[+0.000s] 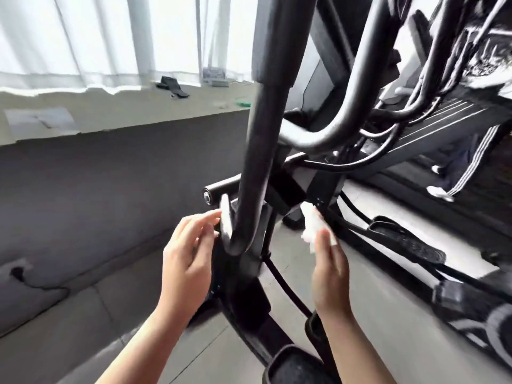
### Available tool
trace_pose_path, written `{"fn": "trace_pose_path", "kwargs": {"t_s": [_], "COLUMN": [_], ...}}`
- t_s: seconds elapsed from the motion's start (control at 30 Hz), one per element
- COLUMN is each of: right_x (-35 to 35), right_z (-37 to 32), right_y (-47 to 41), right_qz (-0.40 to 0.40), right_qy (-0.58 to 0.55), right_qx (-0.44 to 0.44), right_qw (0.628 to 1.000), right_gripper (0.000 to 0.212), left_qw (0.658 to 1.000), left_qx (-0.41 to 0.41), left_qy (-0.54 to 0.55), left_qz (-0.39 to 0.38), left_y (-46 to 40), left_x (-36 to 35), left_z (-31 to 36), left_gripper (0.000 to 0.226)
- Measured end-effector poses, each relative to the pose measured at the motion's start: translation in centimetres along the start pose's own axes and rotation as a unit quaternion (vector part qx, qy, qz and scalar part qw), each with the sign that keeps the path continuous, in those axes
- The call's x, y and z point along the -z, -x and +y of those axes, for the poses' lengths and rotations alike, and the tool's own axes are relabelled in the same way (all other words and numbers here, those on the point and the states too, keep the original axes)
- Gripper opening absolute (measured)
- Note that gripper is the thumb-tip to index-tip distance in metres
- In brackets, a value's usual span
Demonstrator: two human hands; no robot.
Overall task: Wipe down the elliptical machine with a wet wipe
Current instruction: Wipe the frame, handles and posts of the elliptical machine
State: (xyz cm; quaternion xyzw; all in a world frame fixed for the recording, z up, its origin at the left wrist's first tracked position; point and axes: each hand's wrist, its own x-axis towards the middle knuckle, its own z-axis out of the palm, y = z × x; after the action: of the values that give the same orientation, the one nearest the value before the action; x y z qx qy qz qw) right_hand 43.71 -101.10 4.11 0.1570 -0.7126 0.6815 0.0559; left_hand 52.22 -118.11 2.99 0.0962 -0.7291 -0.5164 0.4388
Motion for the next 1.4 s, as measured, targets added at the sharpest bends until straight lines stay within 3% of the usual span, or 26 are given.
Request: {"fn": "trace_pose_path", "kwargs": {"t_s": [0.07, 0.2, 0.33, 0.47, 0.53, 0.6, 0.83, 0.97, 1.1, 1.2, 1.33, 1.4], "right_x": [0.1, -3.9, -10.7, -16.7, -18.7, -20.2, -27.3, -32.3, -37.1, -39.5, -40.2, -39.3], "right_z": [1.7, 4.5, 7.0, 8.0, 8.0, 8.1, 8.1, 8.3, 7.0, 5.7, 4.6, 4.3], "right_y": [0.9, 2.2, 3.5, 4.6, 4.9, 4.6, 0.2, -3.3, -7.2, -9.6, -12.5, -13.7], "right_qz": [0.005, -0.07, -0.201, -0.272, -0.287, -0.307, -0.324, -0.261, -0.179, -0.126, -0.001, 0.061], "right_qy": [-0.055, -0.219, -0.206, -0.193, -0.196, -0.198, -0.122, -0.147, -0.211, -0.261, -0.303, -0.309], "right_qx": [-0.171, -0.414, -0.494, -0.548, -0.556, -0.55, -0.48, -0.489, -0.513, -0.502, -0.452, -0.413], "right_qw": [0.984, 0.881, 0.82, 0.767, 0.755, 0.751, 0.806, 0.819, 0.813, 0.815, 0.839, 0.855], "right_gripper": [0.03, 0.032, 0.034, 0.042, 0.046, 0.043, 0.03, 0.033, 0.039, 0.041, 0.032, 0.03], "left_qw": [0.997, 0.956, 0.895, 0.861, 0.857, 0.864, 0.89, 0.896, 0.859, 0.861, 0.873, 0.862], "left_qx": [0.065, 0.269, 0.426, 0.503, 0.5, 0.481, 0.435, 0.41, 0.407, 0.375, 0.257, 0.207], "left_qy": [0.005, -0.031, -0.055, 0.072, 0.112, 0.13, 0.135, 0.149, 0.168, 0.16, 0.147, 0.153], "left_qz": [-0.027, -0.109, -0.124, 0.0, 0.06, 0.073, 0.02, -0.086, -0.262, -0.304, -0.389, -0.436], "left_y": [0.7, 2.6, 4.2, 4.9, 4.9, 4.0, -3.8, -10.3, -18.0, -23.8, -29.1, -30.8], "left_x": [0.1, 1.7, 5.3, 8.3, 9.6, 10.7, 13.7, 16.5, 19.7, 19.5, 15.9, 13.2], "left_z": [-1.2, -5.5, -10.4, -12.5, -13.1, -14.0, -19.9, -24.4, -27.7, -28.9, -29.7, -29.8], "left_gripper": [0.029, 0.023, 0.016, 0.019, 0.019, 0.019, 0.028, 0.029, 0.039, 0.037, 0.034, 0.032]}}
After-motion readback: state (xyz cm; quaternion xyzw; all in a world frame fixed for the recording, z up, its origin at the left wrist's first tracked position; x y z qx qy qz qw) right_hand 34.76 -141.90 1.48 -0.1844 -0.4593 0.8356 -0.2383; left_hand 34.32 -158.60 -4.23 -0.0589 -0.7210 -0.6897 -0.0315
